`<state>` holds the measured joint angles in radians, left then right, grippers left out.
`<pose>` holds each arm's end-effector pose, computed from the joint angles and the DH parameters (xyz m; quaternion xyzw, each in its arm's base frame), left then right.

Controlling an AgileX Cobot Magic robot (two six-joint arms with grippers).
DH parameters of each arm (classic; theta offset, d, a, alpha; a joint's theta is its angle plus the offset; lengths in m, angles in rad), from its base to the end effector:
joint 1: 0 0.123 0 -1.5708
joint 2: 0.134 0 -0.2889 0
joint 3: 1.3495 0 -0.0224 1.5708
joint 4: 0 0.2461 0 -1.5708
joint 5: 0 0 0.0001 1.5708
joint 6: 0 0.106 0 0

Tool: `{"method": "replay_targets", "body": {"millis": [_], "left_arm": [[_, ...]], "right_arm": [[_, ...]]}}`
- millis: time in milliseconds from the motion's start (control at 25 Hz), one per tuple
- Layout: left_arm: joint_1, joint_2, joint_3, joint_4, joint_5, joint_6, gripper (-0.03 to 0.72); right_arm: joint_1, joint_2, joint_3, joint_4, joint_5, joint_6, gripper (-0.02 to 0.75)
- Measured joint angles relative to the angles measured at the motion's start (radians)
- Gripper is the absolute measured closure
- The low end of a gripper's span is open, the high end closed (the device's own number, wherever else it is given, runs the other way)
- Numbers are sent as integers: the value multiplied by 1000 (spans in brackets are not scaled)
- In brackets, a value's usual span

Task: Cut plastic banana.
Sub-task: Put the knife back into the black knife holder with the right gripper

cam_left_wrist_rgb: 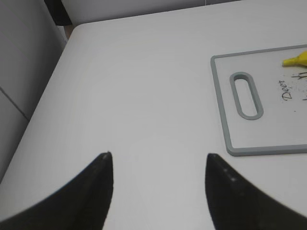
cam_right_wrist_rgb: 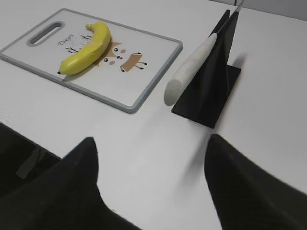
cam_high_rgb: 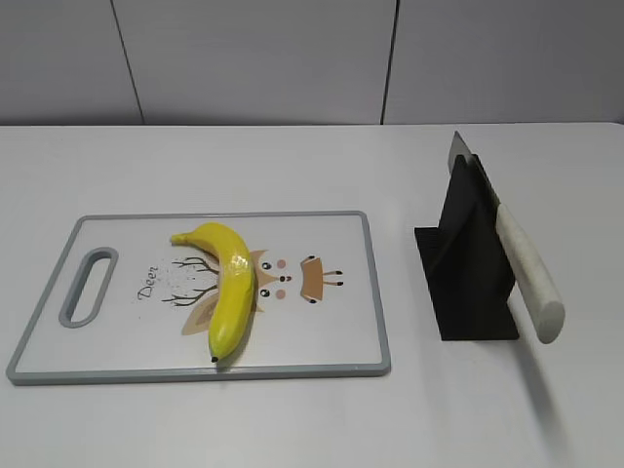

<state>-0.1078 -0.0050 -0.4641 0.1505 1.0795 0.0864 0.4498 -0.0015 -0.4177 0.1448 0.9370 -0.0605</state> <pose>0.0034 0.0137 0.2570 0.0813 0.8596 0.0698 0.4996 0.0071 0.0171 0.2566 -0.2075 0.8136 0.1750 0.5142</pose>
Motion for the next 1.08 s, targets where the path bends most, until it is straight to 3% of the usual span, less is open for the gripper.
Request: {"method": "replay_targets", "body": {"millis": [200, 520, 680, 1080], "left_arm": [[7, 0, 0, -22, 1, 0, 124], [9, 0, 0, -26, 1, 0, 138], [9, 0, 0, -26, 1, 0, 150], [9, 0, 0, -27, 1, 0, 155]], "right_arm": [[-29, -4, 0, 31, 0, 0, 212], [-322, -4, 0, 37, 0, 0, 216], [-421, -4, 0, 37, 0, 0, 216], [-431, -4, 0, 37, 0, 0, 216]]}}
